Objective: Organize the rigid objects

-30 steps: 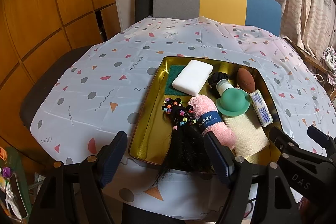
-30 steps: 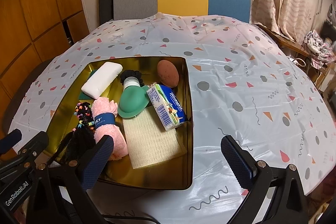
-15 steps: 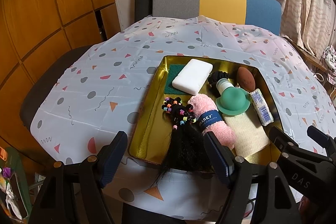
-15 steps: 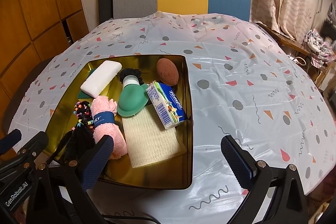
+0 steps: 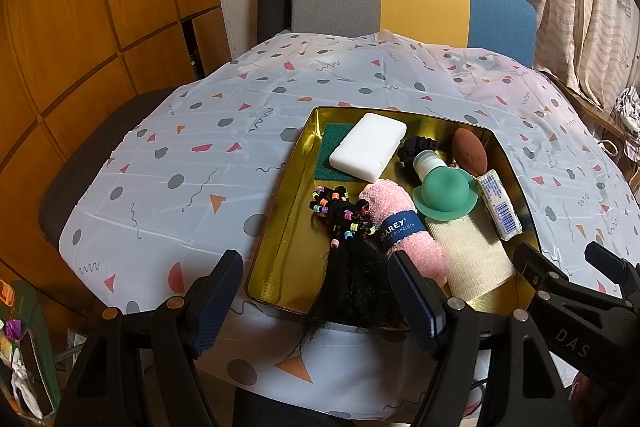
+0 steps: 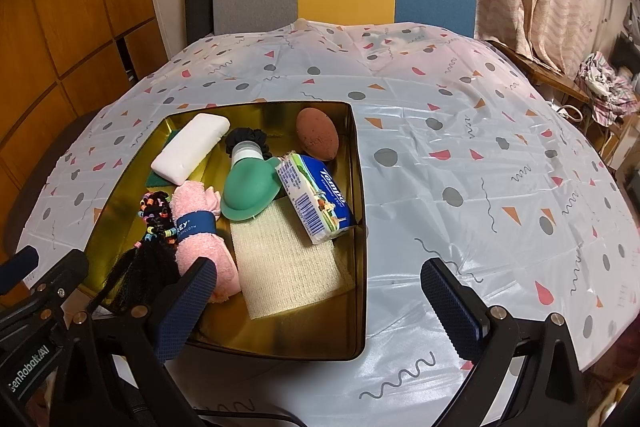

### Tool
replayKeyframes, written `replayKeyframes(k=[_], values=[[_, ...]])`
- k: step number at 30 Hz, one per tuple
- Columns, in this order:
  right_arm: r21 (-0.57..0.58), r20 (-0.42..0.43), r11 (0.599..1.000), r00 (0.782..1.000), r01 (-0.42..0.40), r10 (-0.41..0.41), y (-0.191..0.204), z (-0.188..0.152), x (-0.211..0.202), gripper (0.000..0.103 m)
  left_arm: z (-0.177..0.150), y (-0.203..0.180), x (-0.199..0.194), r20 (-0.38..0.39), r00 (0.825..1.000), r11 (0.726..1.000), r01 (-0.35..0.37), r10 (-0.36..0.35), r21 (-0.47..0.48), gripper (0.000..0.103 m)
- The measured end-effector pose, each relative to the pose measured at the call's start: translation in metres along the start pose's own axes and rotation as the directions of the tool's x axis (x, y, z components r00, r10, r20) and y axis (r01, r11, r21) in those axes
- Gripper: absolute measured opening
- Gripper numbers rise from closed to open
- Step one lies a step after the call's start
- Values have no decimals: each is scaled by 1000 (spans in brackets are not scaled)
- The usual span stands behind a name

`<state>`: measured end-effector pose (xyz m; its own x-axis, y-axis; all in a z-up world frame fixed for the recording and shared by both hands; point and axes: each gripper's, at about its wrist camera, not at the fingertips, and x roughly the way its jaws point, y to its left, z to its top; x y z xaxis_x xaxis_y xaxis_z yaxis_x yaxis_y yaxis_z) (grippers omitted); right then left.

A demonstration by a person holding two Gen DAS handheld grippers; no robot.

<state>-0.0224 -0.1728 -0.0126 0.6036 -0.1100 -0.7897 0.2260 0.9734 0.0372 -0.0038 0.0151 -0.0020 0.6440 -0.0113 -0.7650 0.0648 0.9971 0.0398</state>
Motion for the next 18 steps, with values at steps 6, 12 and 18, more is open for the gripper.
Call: replayKeyframes(k=[6, 12, 18], values=[[0, 0, 1000, 1000, -1, 1, 0, 0, 1, 103, 0, 0, 0, -1, 1000, 1000, 3, -3, 0, 76], [2, -2, 1000, 1000, 0, 0, 0, -1, 2, 103, 0, 0, 0, -2, 1000, 1000, 4, -4, -1, 76], [2, -4, 1000, 1000, -2, 2, 0, -1, 2, 103, 1, -1, 0, -5, 1000, 1000, 5, -5, -1, 76]])
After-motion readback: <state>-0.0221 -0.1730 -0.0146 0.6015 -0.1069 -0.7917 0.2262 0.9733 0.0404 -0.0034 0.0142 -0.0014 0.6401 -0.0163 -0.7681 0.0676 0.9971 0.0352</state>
